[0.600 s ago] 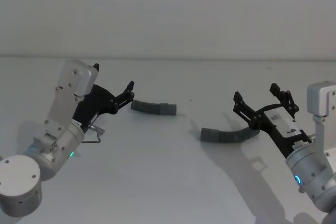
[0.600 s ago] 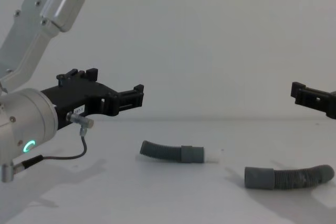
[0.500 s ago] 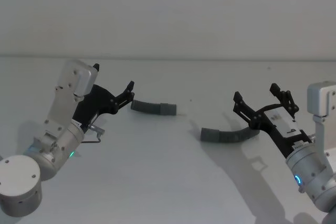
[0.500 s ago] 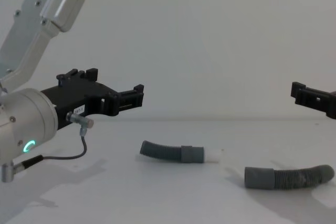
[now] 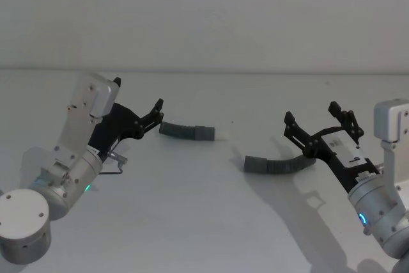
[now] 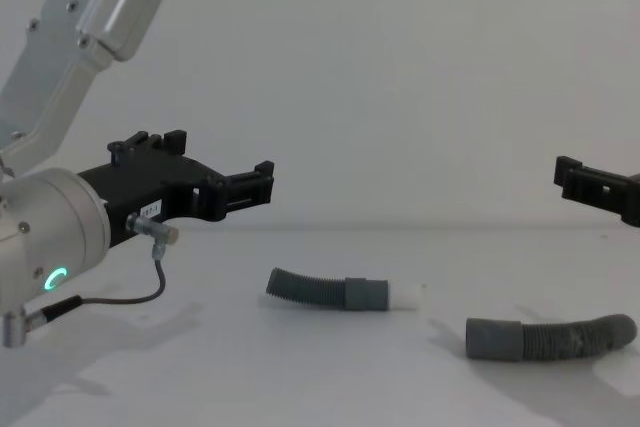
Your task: Use both hands to pick up one end of the pipe from the table, align the ends, and insert them.
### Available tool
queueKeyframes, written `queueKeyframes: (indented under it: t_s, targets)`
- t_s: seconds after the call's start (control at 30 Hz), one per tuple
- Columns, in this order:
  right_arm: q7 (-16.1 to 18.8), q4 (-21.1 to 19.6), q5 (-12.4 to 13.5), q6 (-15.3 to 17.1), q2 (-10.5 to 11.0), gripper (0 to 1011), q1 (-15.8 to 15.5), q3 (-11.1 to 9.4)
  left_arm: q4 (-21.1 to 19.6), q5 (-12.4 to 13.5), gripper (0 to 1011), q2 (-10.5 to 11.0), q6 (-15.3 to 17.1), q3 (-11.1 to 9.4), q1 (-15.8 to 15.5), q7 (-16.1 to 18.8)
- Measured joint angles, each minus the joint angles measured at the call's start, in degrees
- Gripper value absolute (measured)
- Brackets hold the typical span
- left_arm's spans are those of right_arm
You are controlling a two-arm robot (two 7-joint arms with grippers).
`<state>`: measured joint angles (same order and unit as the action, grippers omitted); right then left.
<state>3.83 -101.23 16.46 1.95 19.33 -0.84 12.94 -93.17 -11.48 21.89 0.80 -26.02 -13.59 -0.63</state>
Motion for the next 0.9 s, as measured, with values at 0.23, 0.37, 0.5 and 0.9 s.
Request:
queueKeyframes:
  t_s: [0.23, 0.37, 0.5, 0.9]
  targets:
    - [0.0, 0.0, 0.0, 0.0, 0.0, 1000, 0.0, 0.0, 0.0, 0.0, 1001, 0.0, 0.0, 0.0, 0.0, 0.0]
    - [0.0, 0.0, 0.0, 0.0, 0.0, 1000, 0.0, 0.0, 0.0, 0.0, 1001, 0.0, 0.0, 0.0, 0.0, 0.0]
    - [0.0, 0.0, 0.0, 0.0, 0.0, 1001, 0.0, 0.0, 0.0, 0.0, 1001, 0.0, 0.0, 0.0, 0.0, 0.0]
    - [0.0, 0.0, 0.0, 0.0, 0.0, 1000, 0.0, 0.0, 0.0, 0.0, 1001, 0.0, 0.0, 0.0, 0.0, 0.0]
